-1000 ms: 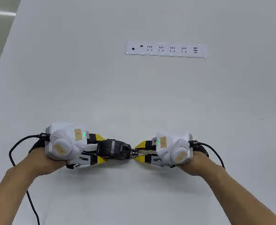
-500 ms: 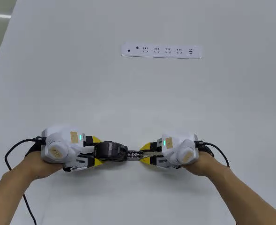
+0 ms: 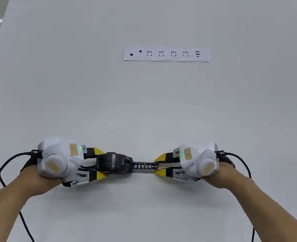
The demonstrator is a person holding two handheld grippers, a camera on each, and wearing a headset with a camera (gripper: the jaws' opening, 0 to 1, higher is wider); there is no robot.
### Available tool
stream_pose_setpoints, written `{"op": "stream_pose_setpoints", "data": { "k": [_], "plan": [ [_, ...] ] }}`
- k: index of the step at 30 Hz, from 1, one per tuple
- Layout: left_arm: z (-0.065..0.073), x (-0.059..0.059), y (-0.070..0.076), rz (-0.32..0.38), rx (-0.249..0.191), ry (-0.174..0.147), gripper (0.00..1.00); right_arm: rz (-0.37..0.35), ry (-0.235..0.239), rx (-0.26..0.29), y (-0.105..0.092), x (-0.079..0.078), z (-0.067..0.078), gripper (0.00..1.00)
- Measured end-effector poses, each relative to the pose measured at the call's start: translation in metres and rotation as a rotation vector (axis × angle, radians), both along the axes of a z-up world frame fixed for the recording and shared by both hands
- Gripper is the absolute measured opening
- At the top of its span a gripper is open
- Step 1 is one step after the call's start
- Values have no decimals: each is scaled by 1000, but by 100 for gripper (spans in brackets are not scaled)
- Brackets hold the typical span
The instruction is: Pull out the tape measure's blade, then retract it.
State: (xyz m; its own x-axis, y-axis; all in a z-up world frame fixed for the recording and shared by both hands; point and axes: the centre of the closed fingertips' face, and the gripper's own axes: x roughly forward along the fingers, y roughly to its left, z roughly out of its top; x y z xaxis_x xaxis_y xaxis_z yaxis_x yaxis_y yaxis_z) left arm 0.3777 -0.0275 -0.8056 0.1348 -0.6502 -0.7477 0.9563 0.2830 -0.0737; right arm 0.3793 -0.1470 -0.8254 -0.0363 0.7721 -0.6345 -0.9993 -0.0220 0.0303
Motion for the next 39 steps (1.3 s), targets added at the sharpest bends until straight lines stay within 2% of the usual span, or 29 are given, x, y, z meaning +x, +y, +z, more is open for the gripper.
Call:
{"op": "stream_pose_setpoints", "data": {
  "k": [21,39],
  "plan": [
    [1,1,0,9,-8,0,28,-9,-21,-11,-36,4,2,10],
    [1,1,-2,10,-12,0,28,-38,-21,-37,-72,6,1,10]
  ]
}}
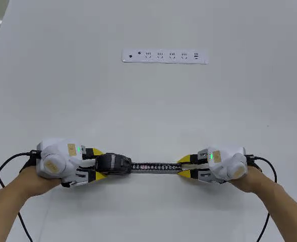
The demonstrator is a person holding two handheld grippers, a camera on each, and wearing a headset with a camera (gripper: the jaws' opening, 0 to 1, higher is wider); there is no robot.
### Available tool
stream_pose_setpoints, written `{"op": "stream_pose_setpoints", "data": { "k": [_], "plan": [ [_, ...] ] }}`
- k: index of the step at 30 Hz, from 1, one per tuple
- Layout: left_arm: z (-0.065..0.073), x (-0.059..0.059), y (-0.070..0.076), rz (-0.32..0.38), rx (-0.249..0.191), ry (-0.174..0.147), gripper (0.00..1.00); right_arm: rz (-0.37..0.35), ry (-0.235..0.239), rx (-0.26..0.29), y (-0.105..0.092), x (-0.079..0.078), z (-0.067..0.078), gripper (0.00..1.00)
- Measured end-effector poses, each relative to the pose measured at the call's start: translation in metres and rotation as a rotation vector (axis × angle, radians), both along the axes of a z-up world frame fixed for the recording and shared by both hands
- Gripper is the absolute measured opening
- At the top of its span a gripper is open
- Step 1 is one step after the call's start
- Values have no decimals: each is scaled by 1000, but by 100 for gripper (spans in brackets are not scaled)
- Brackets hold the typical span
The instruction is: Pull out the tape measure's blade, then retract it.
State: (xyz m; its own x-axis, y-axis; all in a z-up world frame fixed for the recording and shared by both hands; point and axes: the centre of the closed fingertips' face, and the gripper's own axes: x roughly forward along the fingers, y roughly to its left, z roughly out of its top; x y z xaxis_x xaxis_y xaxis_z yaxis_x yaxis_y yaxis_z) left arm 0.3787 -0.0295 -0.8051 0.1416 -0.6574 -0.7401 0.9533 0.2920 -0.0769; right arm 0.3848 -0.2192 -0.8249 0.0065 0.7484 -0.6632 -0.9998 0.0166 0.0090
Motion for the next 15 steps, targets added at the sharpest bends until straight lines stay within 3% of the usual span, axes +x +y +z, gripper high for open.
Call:
{"op": "stream_pose_setpoints", "data": {
  "k": [15],
  "plan": [
    [0,0,0,-1,-2,5,28,-34,-6,-37,-38,1,0,10]
  ]
}}
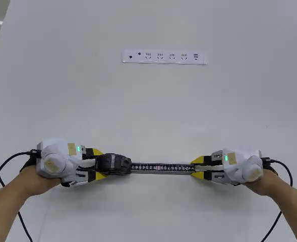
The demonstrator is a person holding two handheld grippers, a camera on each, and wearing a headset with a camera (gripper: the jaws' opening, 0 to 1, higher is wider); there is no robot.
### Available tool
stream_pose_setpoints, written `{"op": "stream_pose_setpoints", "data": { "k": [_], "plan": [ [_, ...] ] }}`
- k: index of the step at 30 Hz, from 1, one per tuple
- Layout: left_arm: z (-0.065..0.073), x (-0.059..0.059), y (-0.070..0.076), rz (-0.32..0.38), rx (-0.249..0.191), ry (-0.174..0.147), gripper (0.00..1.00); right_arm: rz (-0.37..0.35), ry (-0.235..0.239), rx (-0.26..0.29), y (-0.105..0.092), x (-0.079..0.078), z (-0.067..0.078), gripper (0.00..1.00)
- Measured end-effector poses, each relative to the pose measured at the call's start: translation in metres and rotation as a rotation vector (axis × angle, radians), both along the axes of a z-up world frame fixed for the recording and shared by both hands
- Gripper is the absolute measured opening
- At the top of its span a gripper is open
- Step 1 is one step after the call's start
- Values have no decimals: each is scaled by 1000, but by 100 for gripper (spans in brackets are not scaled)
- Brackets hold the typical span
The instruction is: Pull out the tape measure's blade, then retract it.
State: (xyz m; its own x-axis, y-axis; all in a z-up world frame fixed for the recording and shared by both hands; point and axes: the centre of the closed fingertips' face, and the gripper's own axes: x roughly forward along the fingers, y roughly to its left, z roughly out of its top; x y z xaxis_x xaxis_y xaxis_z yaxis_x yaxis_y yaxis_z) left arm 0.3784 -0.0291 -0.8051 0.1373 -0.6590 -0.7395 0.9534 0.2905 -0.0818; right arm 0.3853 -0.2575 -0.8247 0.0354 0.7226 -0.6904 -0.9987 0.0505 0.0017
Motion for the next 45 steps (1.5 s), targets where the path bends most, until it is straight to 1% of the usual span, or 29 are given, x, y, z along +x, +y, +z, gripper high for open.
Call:
{"op": "stream_pose_setpoints", "data": {
  "k": [11,19,23,28,31,41,43,45],
  "plan": [
    [0,0,0,-1,1,4,28,-28,-2,-37,-30,2,1,10],
    [2,0,0,-9,11,8,28,-40,-3,-54,-43,3,1,10],
    [1,0,0,-17,24,10,28,-38,8,-60,-42,0,1,11],
    [0,0,-3,-18,28,10,29,-33,3,-76,-42,0,1,12],
    [0,0,-3,-18,38,9,29,-10,-10,-93,-40,-2,2,13],
    [-1,1,-2,-7,50,11,30,-26,-12,-115,-42,-1,1,14],
    [-1,1,-1,2,52,4,30,-27,-21,-119,-41,0,0,16],
    [-1,1,-1,17,46,-2,30,-37,-13,-122,-41,-1,-1,18]
  ]
}}
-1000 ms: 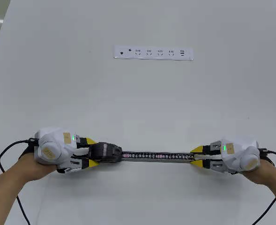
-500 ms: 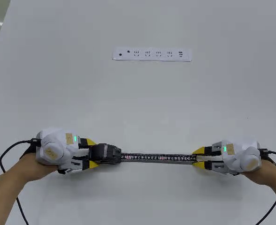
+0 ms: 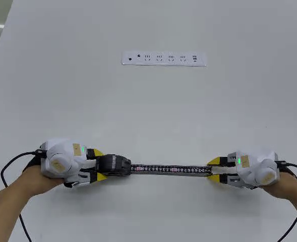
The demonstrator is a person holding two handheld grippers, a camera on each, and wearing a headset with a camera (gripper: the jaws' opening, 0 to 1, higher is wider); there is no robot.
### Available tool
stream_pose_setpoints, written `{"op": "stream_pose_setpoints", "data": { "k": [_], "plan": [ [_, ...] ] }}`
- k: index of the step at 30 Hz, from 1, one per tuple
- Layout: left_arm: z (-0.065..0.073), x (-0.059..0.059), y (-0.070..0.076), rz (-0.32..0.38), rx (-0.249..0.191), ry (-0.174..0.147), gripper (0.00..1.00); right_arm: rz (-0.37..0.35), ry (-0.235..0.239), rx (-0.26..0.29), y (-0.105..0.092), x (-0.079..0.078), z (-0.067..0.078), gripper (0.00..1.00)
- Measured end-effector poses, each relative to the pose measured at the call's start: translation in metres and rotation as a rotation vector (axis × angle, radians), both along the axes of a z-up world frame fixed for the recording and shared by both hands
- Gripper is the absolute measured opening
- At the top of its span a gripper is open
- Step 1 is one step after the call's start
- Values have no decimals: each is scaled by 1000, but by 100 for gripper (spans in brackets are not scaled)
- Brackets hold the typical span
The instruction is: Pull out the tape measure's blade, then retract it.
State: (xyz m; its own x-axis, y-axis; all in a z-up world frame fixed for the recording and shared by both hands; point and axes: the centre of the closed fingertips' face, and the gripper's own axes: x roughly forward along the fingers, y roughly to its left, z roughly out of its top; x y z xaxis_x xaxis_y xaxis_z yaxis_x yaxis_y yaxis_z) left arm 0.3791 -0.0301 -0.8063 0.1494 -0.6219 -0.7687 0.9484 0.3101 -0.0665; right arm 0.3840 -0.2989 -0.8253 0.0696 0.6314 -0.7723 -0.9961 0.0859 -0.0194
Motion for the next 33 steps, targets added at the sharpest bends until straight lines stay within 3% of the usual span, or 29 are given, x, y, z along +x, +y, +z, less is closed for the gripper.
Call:
{"op": "stream_pose_setpoints", "data": {
  "k": [17,29,33],
  "plan": [
    [3,-17,22,156,-65,10,47,-115,-23,19,-17,-3,8,28],
    [5,-48,36,278,-113,32,58,-248,-19,57,-26,-21,16,37],
    [9,-60,37,344,-156,31,61,-298,-17,75,-27,-30,19,40]
  ]
}}
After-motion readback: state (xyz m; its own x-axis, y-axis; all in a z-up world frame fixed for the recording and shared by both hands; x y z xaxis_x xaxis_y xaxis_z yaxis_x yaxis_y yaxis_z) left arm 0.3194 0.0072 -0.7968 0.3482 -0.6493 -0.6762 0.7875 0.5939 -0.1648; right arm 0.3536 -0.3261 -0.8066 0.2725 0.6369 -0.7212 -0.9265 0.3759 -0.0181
